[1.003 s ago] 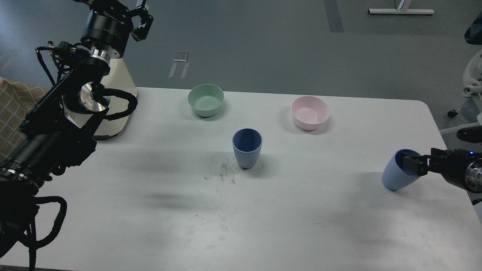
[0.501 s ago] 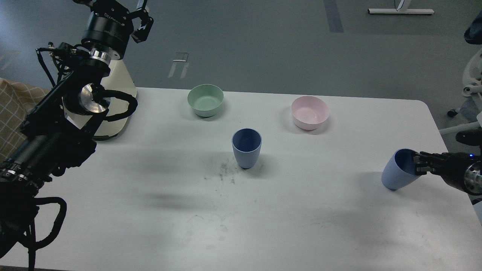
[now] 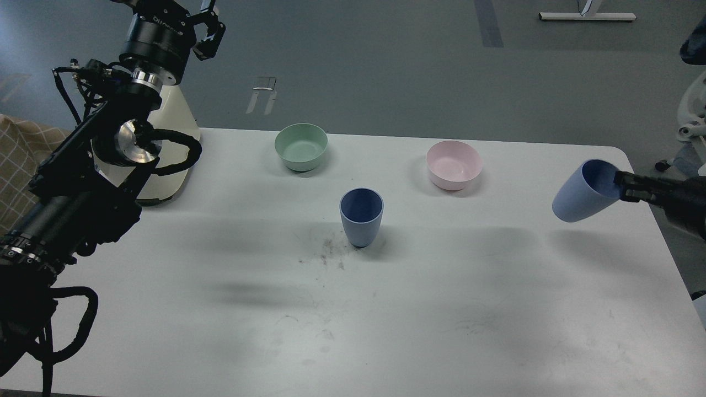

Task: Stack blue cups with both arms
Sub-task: 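Lift the blue cup with the right gripper over the center cup, then lower the held cup into the center cup and release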

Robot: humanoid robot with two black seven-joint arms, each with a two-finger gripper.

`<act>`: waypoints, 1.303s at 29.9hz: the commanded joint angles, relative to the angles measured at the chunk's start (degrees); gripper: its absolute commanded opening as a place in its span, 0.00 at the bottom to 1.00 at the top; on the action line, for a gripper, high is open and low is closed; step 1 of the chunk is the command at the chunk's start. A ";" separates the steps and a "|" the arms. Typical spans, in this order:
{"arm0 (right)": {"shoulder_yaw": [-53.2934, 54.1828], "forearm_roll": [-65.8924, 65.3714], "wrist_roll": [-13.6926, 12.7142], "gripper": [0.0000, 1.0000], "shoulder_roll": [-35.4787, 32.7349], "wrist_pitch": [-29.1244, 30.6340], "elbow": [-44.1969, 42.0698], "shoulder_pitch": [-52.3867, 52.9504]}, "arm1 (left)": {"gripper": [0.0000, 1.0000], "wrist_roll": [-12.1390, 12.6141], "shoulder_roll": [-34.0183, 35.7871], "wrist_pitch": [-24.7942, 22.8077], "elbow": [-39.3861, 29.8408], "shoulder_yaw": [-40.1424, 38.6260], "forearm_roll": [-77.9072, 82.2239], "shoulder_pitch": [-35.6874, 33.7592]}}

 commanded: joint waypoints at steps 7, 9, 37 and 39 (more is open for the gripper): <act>-5.84 2.51 -7.06 0.00 15.29 0.00 1.67 14.54 | 0.98 0.25 0.12 -0.09 -0.01 0.00 0.03 -0.02; -10.58 2.25 -9.44 0.00 19.33 0.00 1.58 17.26 | 0.98 0.86 0.12 -0.18 -0.01 0.00 0.03 0.15; -32.50 -4.87 -11.48 0.00 34.74 0.00 -6.33 27.30 | 0.98 1.74 0.30 -0.97 0.61 -0.53 -0.24 0.33; -32.59 -4.87 -11.48 0.00 34.65 0.00 -6.33 27.30 | 0.98 1.74 0.30 -1.06 0.61 -0.53 -0.24 0.33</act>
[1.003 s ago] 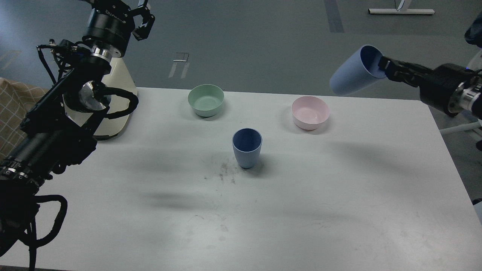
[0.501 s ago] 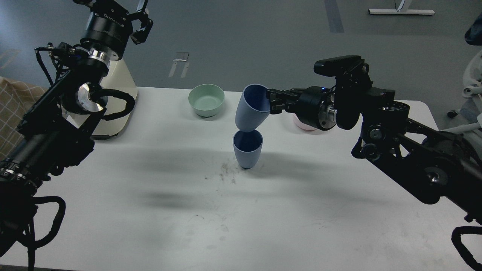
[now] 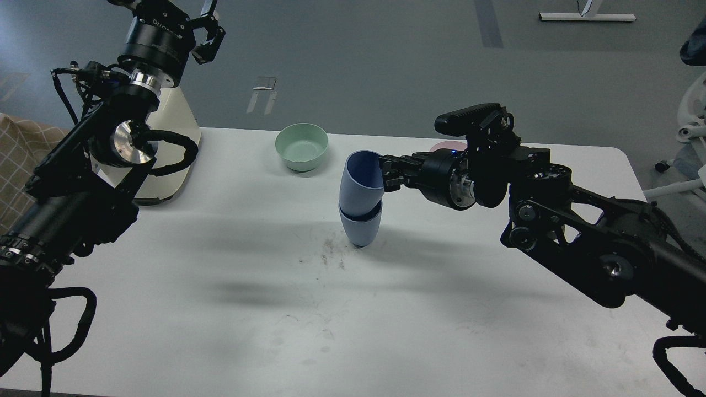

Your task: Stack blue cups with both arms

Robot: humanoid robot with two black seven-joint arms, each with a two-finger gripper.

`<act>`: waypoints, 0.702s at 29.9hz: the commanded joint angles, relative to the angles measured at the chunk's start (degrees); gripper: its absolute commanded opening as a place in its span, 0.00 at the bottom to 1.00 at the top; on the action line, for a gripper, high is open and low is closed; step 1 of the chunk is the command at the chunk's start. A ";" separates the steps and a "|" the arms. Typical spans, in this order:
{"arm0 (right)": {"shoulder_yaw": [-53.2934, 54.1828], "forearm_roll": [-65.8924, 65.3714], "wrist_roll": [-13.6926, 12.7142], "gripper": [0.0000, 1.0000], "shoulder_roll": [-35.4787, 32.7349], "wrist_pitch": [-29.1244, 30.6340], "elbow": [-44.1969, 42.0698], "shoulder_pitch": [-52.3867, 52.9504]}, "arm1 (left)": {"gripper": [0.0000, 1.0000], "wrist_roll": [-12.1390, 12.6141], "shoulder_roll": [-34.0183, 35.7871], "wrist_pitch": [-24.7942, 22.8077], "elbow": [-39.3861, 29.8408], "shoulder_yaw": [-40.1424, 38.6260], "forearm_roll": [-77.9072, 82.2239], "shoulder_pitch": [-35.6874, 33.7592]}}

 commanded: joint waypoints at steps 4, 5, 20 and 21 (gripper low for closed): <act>-0.12 0.01 0.00 0.07 0.02 0.00 0.00 0.02 | 0.98 0.00 -0.02 0.05 -0.02 -0.01 0.00 -0.02; -0.12 0.01 0.00 0.11 0.02 0.00 0.00 0.02 | 0.98 0.00 -0.02 0.05 -0.02 -0.01 0.00 -0.02; 4.26 0.18 0.09 0.62 0.45 0.00 0.18 -0.60 | 0.98 0.00 -0.20 0.05 -0.02 0.25 0.08 -0.19; 6.02 0.27 0.09 0.72 0.72 0.00 0.09 -0.68 | 0.98 0.00 -0.20 0.05 -0.02 0.34 0.08 -0.19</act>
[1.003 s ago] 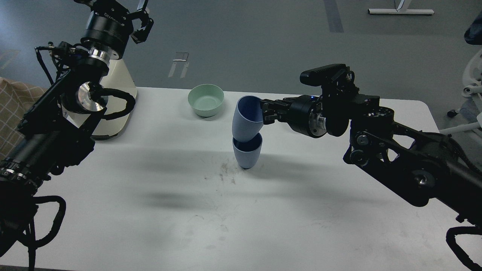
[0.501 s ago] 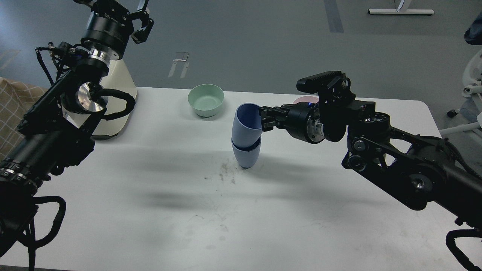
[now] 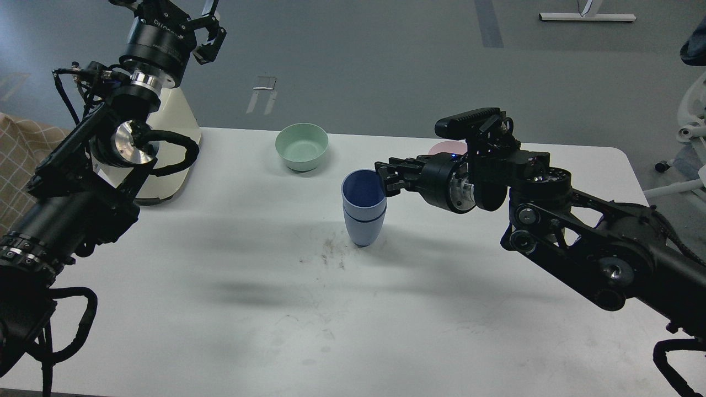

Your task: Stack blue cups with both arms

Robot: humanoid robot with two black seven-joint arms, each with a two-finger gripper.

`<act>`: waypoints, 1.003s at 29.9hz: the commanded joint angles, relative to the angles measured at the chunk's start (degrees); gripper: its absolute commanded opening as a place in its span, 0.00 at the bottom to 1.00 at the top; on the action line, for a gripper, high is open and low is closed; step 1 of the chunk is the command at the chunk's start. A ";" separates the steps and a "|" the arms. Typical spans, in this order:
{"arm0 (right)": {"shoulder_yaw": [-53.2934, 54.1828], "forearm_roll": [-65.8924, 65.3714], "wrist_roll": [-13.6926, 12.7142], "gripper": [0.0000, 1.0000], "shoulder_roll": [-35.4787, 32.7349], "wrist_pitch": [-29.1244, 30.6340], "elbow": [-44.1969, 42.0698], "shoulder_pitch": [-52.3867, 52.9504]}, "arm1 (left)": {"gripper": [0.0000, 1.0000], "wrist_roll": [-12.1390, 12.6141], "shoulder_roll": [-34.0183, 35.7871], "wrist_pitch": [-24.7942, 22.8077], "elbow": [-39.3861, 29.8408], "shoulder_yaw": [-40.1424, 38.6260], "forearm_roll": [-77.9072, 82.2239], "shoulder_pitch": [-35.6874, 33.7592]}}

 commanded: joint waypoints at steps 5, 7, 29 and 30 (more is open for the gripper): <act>20.82 0.48 0.18 0.97 5.50 0.00 -2.16 0.26 | 0.98 -0.05 0.70 -0.09 0.00 0.40 0.09 0.22; 27.92 0.49 0.53 0.97 6.47 0.00 -3.04 0.44 | 0.98 0.03 1.05 -0.17 0.00 0.40 0.09 0.22; 62.67 38.68 4.57 1.00 5.25 -0.14 -23.07 -0.70 | 0.98 -0.06 1.76 -2.99 -0.53 -1.00 -1.22 0.31; 63.29 42.11 4.66 1.00 5.25 -0.84 -24.83 -0.79 | 0.98 0.03 1.67 -2.99 -0.53 -1.27 -1.48 0.39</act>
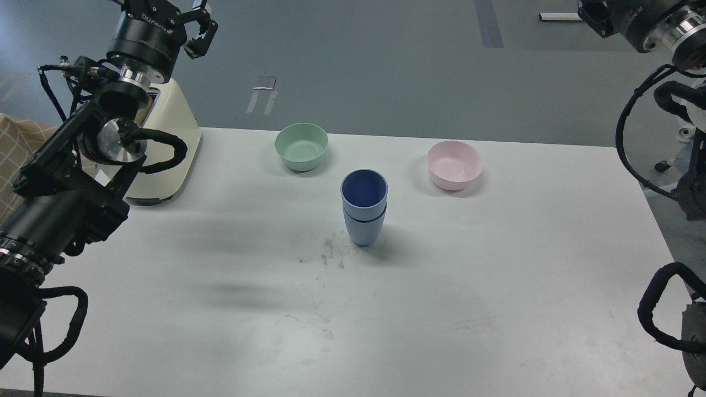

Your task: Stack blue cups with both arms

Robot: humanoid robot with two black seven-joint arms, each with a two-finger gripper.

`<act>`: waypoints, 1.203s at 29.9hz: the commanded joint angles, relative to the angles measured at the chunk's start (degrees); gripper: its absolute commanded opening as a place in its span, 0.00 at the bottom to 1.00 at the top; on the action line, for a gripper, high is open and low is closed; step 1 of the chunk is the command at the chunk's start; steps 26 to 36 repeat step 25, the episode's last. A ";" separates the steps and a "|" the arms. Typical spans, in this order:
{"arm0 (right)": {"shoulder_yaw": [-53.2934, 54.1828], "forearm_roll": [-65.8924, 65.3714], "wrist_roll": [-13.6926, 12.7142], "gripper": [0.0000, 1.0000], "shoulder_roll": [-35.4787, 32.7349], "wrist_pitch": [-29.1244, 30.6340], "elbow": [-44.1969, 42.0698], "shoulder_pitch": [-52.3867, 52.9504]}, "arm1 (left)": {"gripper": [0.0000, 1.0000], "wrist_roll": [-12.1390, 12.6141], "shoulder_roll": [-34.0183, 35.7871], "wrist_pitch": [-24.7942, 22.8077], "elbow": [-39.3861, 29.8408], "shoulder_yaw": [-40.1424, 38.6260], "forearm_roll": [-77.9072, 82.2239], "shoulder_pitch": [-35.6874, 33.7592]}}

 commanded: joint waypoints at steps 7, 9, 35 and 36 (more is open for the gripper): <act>3.54 24.28 8.25 1.00 0.03 -0.30 -9.83 -3.16 | 0.98 0.96 0.16 -1.13 0.00 -3.94 -1.40 2.29; 3.54 25.71 9.76 1.00 0.29 -0.12 -10.63 -3.51 | 0.98 1.49 0.25 -2.10 0.00 -5.00 -1.93 2.91; 3.10 26.77 11.17 1.00 2.40 0.02 -9.76 -8.17 | 0.98 2.90 1.13 -4.65 0.53 -4.92 -1.76 2.92; 3.10 26.77 11.17 1.00 2.40 0.02 -9.76 -8.17 | 0.98 2.90 1.13 -4.65 0.53 -4.92 -1.76 2.92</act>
